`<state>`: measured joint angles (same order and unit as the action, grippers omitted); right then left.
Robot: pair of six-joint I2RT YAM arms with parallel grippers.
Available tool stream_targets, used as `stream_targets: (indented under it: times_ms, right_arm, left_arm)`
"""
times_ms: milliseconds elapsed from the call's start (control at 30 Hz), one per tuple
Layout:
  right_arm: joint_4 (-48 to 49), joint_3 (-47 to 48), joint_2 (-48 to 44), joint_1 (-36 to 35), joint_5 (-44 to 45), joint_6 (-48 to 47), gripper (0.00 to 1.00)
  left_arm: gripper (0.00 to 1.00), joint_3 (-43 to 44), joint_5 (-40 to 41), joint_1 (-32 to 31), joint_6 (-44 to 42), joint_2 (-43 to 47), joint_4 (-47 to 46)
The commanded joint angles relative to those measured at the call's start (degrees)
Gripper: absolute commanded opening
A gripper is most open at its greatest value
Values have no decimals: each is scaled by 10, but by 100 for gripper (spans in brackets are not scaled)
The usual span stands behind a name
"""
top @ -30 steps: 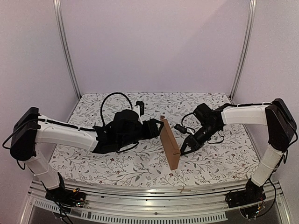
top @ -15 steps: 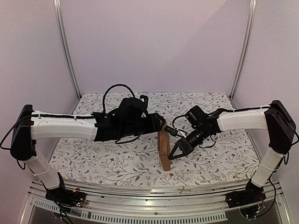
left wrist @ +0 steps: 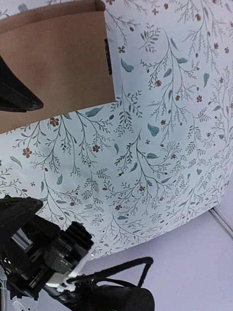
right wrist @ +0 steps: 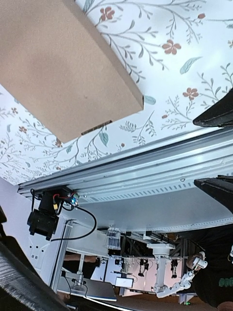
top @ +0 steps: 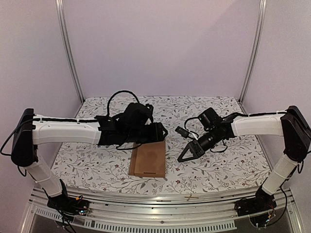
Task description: Fold the paper box
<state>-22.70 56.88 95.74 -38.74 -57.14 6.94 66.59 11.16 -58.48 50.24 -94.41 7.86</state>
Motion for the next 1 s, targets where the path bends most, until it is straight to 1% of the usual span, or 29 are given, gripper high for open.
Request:
stream_targets:
  times_ms: [0, 33, 67, 167, 300, 333, 367, 400, 533, 667, 800, 967]
  right_arm:
    - [-81, 30, -20, 17, 101, -82, 32]
    - [-79, 33, -25, 17, 137, -98, 31]
    - [-74, 36, -29, 15, 164, -102, 31]
    - [-67, 69, -12, 1, 205, -108, 31]
    - [-60, 135, 73, -28, 239, -115, 30]
    - [-58, 150, 88, -34, 245, -114, 30]
    - [-56, 168, 108, -40, 247, -113, 30]
    - [-54, 179, 121, -44, 248, -111, 30]
    - [-46, 213, 175, -58, 247, -100, 27]
    - [-42, 236, 215, -62, 239, -92, 20]
    - [-46, 233, 236, -61, 243, -88, 18]
    - [-53, 224, 236, -62, 244, -84, 17]
  left_arm:
    - [61, -10, 80, 11, 9, 16, 102]
    - [62, -23, 105, 12, 16, 27, 132]
    - [64, -45, 120, 13, 16, 40, 139]
    - [67, -125, 119, 24, 25, 83, 109]
    - [70, -214, 96, 45, 40, 136, 56]
    - [72, -234, 87, 50, 44, 144, 42]
    - [78, -256, 80, 55, 47, 151, 28]
    - [79, -266, 72, 60, 47, 154, 16]
    - [79, -290, 45, 75, 45, 141, -20]
    - [79, -294, 20, 84, 43, 109, -57]
    - [79, -288, 13, 89, 44, 87, -68]
    - [79, -288, 19, 97, 47, 80, -63]
